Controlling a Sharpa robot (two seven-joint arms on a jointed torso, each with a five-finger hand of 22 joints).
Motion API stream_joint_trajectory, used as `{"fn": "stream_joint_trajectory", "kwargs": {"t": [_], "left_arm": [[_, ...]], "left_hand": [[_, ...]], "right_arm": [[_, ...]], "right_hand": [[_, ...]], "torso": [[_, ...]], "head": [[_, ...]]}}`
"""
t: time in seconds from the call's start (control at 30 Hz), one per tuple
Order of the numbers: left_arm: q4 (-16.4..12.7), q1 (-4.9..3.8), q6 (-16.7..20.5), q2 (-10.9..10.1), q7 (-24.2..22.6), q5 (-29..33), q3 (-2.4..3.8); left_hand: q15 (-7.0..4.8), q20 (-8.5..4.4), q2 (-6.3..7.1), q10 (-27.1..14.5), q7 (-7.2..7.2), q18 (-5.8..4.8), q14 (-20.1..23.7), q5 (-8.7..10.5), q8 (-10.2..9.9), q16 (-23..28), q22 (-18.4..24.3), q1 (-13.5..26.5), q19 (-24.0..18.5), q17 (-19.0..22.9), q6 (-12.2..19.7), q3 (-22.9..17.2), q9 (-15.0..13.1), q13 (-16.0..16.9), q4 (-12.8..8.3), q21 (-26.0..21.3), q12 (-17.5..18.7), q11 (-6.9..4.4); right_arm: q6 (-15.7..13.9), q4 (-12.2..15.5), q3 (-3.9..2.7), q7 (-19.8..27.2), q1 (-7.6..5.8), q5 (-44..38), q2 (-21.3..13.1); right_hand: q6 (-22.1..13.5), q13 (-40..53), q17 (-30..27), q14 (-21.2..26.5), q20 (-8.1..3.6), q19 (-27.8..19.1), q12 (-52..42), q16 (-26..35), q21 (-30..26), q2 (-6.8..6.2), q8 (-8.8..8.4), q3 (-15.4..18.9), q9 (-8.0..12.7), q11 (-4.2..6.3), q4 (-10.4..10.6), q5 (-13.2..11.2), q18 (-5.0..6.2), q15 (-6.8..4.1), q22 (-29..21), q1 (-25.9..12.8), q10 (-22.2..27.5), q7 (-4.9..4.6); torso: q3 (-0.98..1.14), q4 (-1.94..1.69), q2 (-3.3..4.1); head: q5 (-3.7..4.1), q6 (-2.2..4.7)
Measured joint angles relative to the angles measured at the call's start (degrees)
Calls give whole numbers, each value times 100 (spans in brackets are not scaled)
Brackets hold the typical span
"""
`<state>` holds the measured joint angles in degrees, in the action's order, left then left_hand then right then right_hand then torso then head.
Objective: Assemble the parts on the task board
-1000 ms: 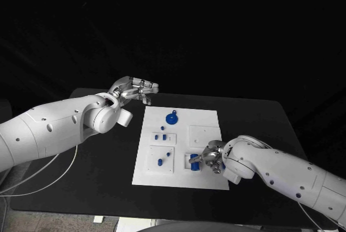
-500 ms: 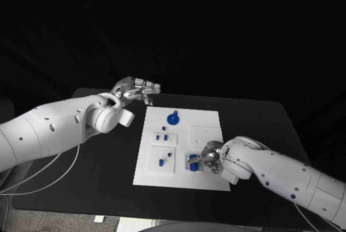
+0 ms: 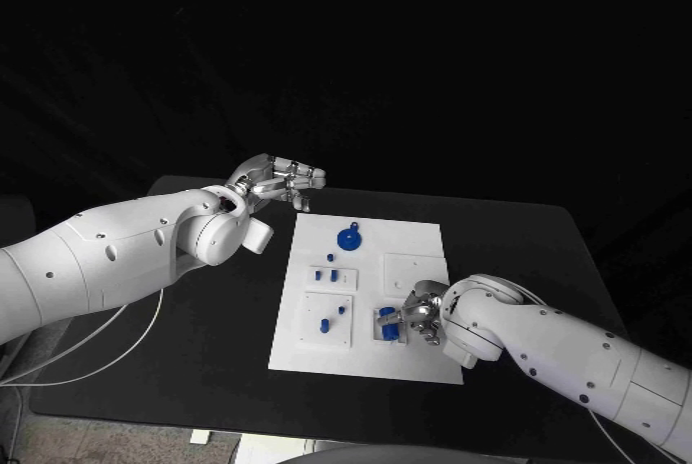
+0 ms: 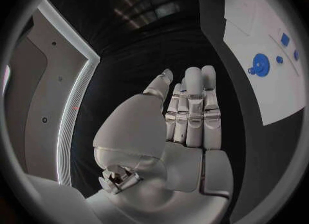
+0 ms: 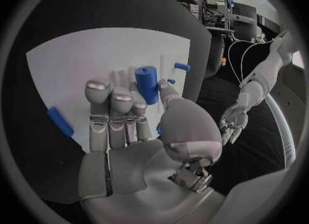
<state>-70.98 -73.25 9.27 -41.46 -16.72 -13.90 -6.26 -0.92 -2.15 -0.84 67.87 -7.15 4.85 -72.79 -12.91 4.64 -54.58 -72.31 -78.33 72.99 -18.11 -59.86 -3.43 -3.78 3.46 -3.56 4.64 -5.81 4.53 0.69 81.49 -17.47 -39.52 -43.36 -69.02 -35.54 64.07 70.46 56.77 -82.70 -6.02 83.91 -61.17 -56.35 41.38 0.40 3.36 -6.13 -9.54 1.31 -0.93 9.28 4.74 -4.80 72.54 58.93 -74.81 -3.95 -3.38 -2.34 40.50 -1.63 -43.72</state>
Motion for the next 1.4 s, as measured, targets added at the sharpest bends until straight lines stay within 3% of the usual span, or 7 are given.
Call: {"fn": "stream_joint_trajectory", "kwargs": {"t": [0.1, 0.47, 0.8, 0.87, 1.0, 1.17, 1.4], "left_arm": [[2, 0, 0, 7, 4, -2, 0], [5, 0, 0, 12, 17, -4, -1], [10, 0, 0, 11, 31, -5, -1], [11, 0, 0, 12, 34, -5, -1], [13, 0, 0, 12, 40, -5, -1], [13, 0, -1, 3, 48, -5, -1], [19, 0, -1, -7, 57, -5, -1]], "left_hand": [[0, 0, 0, 0, 0, 0, 0, 0, 0, 0, 0, 0, 0, 0, 0, 0, 0, 0, 0, 0, 0, 0], [0, 0, 0, 0, 0, 0, 0, 0, 0, 0, -6, 0, 0, 1, 0, 0, 0, 0, 0, 0, 0, 0], [0, 0, 0, 0, -20, -1, 0, 0, 0, 0, -5, 0, 0, 1, 20, 14, 0, 0, 14, 0, 0, 0], [0, 0, 0, 0, -20, -1, 0, 0, 0, 0, -5, 0, 0, 1, 20, 14, 0, 0, 14, 0, 0, 0], [0, 0, 0, 0, -20, -1, 0, 0, 0, 0, -4, 0, 0, 1, 20, 14, 0, 0, 14, 0, 0, 0], [0, 0, 0, -20, -20, -1, 0, 0, 0, 0, -9, 0, 0, 1, 20, -3, 0, 0, 29, 1, 0, -20], [0, 0, 0, -20, -20, -1, 0, 0, 0, 0, -9, 0, 0, 1, 20, -3, 0, 0, 29, 1, 0, -20]], "right_arm": [[0, 4, 1, 9, 0, -66, 7], [19, 4, 4, 37, 0, -223, 33], [47, -2, 8, 58, -1, -260, 36], [47, -1, 9, 63, -1, -261, 33], [44, 21, 10, 81, 0, -263, 8], [12, 93, 11, 144, 1, -265, -81], [-150, 308, 4, 304, 3, -244, -346]], "right_hand": [[-16, -1, 0, 0, 0, 0, 0, 27, -22, -89, 0, -21, -15, -18, 121, -42, 0, 0, 15, -9, 19, -16], [-43, -34, 0, 0, 0, 0, 46, 50, -45, -148, 1, 134, -56, -19, 308, -85, 0, 0, 28, -57, 20, -28], [-76, -69, 1, 0, 0, 0, 67, 71, -88, -444, 1, 28, -99, -20, 704, -393, 0, 0, 57, -33, 60, -33], [-76, -69, 1, 0, 0, 0, 67, 71, -88, -448, 1, 10, -100, -20, 734, -440, 1, 0, 62, -39, 60, -34], [-76, -74, 12, 0, 0, 0, 67, 71, -88, -447, 1, 43, -112, -19, 686, -440, 1, 0, 73, -35, 60, -34], [-76, -74, 28, 0, 0, 0, 67, 71, -88, -352, 1, 38, -112, -19, 376, -440, 1, 0, 89, 117, 60, -34], [-37, -38, 34, 0, 0, 0, 21, 70, -67, -304, 0, 67, -118, -18, 153, -339, 1, 0, 99, 255, 59, 6]], "torso": [[-1, 0, -1], [0, 1, -1], [3, 5, 2], [4, 5, 2], [4, 5, 3], [6, 4, 5], [12, 7, 5]], "head": [[-10, 2], [-19, -3], [-13, -14], [-11, -14], [-3, -14], [15, -8], [68, 15]]}}
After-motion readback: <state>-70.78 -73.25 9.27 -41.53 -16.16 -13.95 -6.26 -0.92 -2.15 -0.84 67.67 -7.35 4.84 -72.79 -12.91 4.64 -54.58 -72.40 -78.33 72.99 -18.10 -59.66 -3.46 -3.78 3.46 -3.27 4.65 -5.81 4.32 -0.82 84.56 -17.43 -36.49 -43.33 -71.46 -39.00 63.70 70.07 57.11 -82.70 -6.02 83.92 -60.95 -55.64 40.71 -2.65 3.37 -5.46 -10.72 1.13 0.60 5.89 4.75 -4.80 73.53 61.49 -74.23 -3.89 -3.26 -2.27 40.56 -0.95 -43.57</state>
